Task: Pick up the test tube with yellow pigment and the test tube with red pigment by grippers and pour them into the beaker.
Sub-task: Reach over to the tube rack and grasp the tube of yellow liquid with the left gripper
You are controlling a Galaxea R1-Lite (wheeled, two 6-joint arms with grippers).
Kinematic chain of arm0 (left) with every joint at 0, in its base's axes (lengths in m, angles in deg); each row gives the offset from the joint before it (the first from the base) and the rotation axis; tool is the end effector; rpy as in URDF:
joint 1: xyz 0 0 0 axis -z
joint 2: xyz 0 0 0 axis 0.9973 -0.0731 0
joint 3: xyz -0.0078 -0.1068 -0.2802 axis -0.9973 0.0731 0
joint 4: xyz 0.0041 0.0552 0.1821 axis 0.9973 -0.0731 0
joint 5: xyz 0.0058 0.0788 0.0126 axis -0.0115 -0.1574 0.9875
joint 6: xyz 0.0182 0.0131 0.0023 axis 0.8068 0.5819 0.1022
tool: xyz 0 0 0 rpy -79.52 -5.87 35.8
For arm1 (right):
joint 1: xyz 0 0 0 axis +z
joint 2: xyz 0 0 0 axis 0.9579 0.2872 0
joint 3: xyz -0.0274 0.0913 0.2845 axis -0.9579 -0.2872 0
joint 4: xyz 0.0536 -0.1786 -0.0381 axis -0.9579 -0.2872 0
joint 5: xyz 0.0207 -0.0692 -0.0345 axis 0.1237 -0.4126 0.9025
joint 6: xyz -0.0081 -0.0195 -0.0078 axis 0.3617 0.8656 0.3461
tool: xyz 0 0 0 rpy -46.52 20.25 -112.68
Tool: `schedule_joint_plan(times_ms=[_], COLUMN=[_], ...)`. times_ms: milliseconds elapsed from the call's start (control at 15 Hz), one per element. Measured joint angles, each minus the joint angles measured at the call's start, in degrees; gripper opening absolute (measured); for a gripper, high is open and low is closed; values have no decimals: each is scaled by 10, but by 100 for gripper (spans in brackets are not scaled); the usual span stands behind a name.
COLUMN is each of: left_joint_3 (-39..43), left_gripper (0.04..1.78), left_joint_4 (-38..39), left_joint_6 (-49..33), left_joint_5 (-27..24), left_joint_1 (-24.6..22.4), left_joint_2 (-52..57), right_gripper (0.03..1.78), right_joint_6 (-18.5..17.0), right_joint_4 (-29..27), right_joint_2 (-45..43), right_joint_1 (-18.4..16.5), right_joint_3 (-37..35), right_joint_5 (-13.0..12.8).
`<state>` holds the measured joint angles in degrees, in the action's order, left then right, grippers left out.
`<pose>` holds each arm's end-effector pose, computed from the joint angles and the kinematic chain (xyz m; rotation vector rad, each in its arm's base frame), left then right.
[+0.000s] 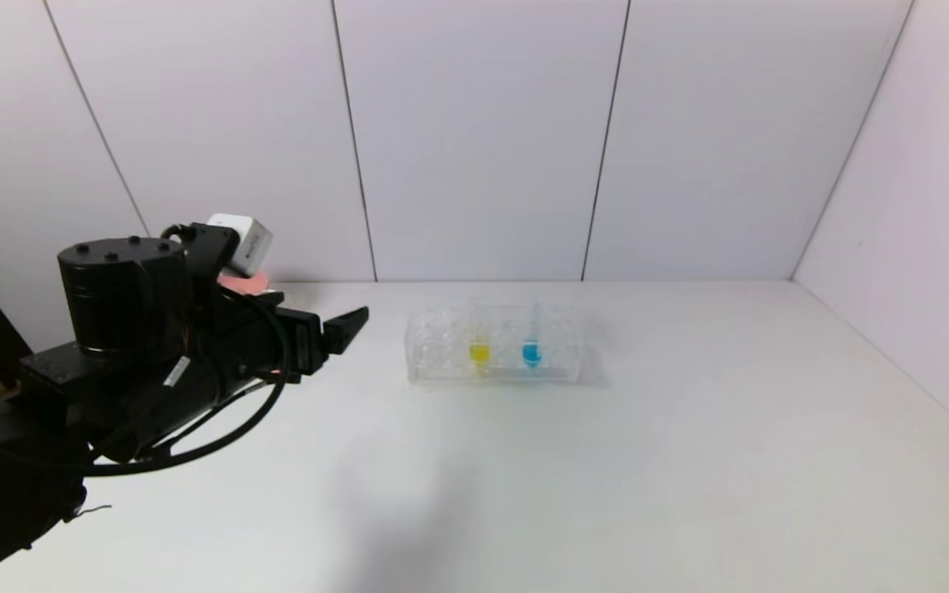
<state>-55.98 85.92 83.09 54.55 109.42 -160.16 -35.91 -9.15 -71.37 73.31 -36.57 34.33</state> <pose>0.2479 -0.1064 0.1853 -0.0186 0.1654 -0.3212 -0.0226 -0.0008 0.0759 0.0916 -0.0041 -0.0381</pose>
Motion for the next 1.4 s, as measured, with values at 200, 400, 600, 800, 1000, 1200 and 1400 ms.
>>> schedule_joint_plan(times_ms=[200,400,600,800,1000,1200,1400], left_joint_3=[9,-6,-38,-90,-155,-211,-254], left_gripper=[176,176,176,176,176,176,176], left_joint_4=[1,17,83,148,160,160,156], left_joint_6=[-34,-66,-70,-65,-58,-39,-30], left_joint_5=[89,186,262,320,345,356,356], left_joint_1=[109,198,237,250,254,246,232], left_joint_2=[3,-39,-115,-203,-267,-315,-349], right_gripper=[171,171,171,171,171,171,171], right_joint_6=[0,0,0,0,0,0,0], right_joint_4=[0,0,0,0,0,0,0], right_joint_2=[0,0,0,0,0,0,0], right_joint_1=[0,0,0,0,0,0,0], right_joint_3=[0,0,0,0,0,0,0], right_joint_5=[0,0,0,0,0,0,0])
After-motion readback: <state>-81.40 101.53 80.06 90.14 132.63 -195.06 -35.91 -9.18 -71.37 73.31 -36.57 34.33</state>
